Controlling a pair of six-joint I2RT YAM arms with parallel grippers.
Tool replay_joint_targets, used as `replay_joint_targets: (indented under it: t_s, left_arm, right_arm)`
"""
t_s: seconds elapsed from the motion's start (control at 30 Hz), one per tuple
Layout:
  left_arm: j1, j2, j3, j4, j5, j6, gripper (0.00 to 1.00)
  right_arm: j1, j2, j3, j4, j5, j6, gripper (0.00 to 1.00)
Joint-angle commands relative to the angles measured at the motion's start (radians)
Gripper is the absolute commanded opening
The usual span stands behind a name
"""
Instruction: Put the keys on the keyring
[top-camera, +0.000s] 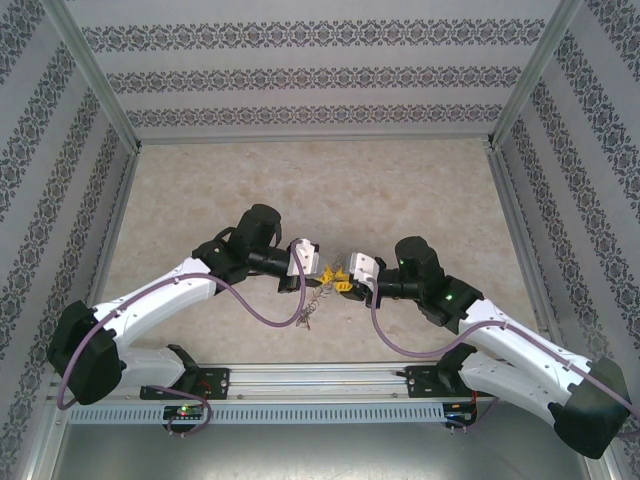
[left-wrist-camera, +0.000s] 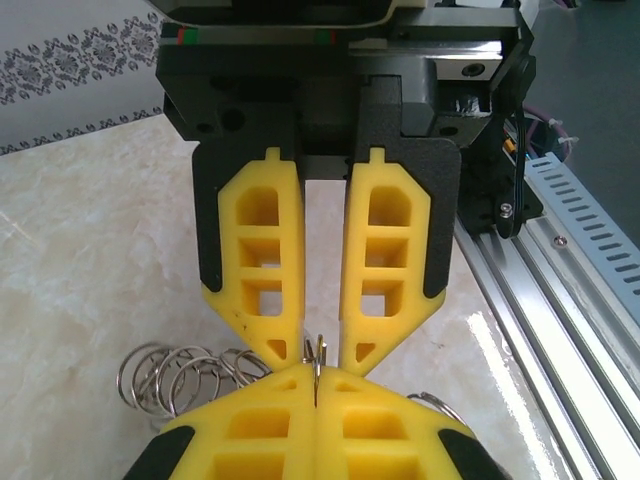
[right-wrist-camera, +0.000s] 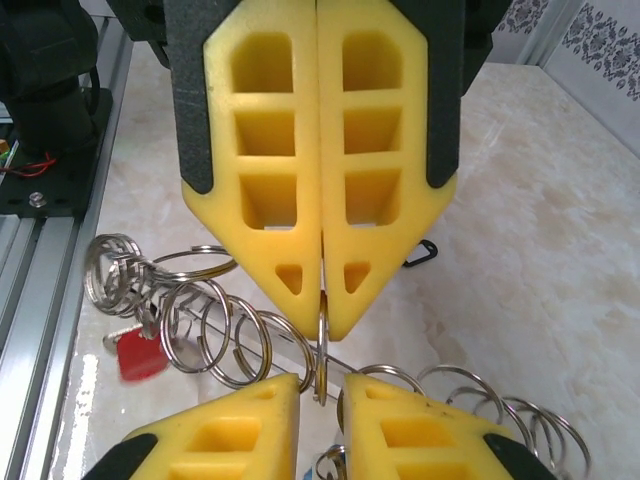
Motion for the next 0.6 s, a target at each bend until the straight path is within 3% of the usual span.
replay_joint_targets:
  t_s: [0.0, 0.33, 0.47, 0.57]
  left_arm:
    - [-0.015, 0.007, 0.049, 0.026, 0.037, -0.006, 0.0]
    - [-0.022, 0.028, 0.052, 0.034, 0.024, -0.019, 0.0]
    - [-0.022, 0.028, 0.042, 0.069, 0.019, -0.049, 0.0]
    - [-0.022, 0.026, 0.033, 0.109, 0.006, -0.099, 0.0]
  right_arm:
    - [0.016, 0.0, 0.03, 0.039, 0.014, 0.0, 0.2]
    - [0.021, 0.0, 0.019, 0.081, 0.048, 0.039, 0.18]
    - [0.021, 0.0, -0.006, 0.125, 0.063, 0.067, 0.0]
    - [0.023, -0.004, -0.042, 0.166, 0.078, 0.058, 0.0]
